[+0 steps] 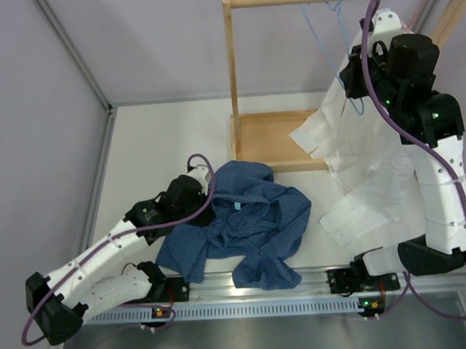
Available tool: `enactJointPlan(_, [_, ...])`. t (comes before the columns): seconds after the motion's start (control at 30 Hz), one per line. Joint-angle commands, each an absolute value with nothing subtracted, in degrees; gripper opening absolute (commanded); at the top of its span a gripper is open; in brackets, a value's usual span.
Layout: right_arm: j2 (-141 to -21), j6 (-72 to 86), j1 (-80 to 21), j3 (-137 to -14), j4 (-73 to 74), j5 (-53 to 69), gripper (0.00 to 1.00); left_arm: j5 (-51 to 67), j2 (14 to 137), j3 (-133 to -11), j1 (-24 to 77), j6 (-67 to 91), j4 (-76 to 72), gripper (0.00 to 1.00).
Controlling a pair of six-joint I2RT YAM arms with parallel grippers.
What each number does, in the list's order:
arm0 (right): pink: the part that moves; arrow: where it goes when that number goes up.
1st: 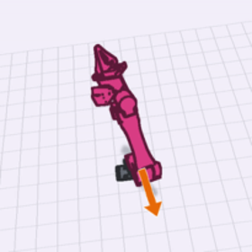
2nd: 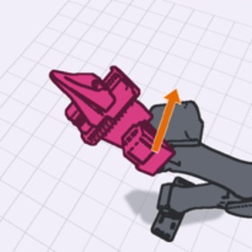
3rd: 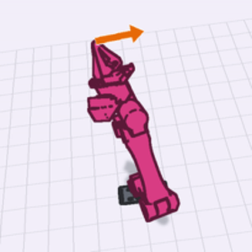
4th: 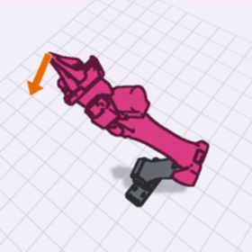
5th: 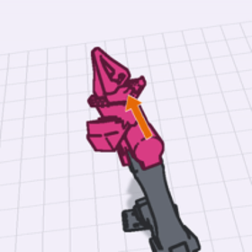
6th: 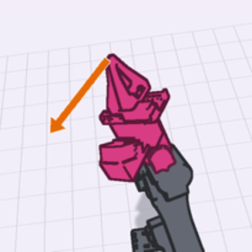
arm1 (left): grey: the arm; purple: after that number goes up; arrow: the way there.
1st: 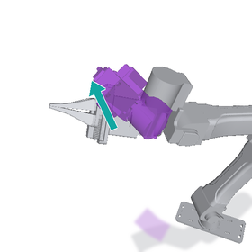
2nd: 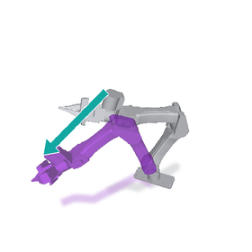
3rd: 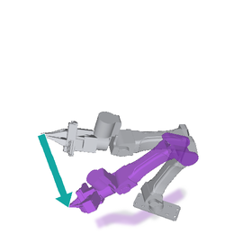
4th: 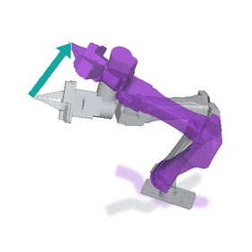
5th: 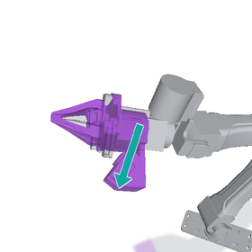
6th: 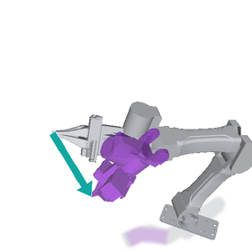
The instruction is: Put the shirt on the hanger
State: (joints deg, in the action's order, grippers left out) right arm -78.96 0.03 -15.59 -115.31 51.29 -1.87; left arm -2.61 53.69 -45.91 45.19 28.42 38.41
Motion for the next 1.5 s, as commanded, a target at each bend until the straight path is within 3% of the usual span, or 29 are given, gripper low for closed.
enactJointPlan(0.0, [-77.1, -1.5, -15.1, -118.1, 44.7, 1.9, 0.00, -3.5, 51.9, -45.8, 45.1, 29.1, 35.1, 0.00])
enactJointPlan(0.17, [-76.4, -1.8, -15.0, -118.8, 44.8, 6.9, 0.00, -6.1, 50.4, -45.9, 45.2, 29.8, 35.2, 0.00])
enactJointPlan(0.3, [-71.3, -1.9, -15.0, -112.3, 44.4, 7.9, 0.00, -8.5, 49.3, -45.7, 45.1, 32.3, 34.8, 0.00])
enactJointPlan(0.67, [-49.0, 1.9, -16.4, -79.3, 40.0, 21.3, 0.00, -19.0, 53.9, -55.6, 43.3, 38.1, 33.4, 0.00])
enactJointPlan(0.8, [-40.3, 2.8, -20.1, -68.1, 40.7, 30.4, 0.00, -13.7, 61.9, -61.5, 37.0, 35.8, 33.2, 0.00])
enactJointPlan(1.0, [-35.3, 4.9, -24.1, -59.8, 41.9, 34.3, 0.00, -4.5, 71.6, -67.8, 31.1, 33.3, 33.0, 0.00])
enactJointPlan(1.47, [-34.5, 5.1, -27.6, -55.8, 41.9, 33.5, 0.00, 3.6, 78.4, -69.9, 27.0, 31.7, 32.3, 0.00])
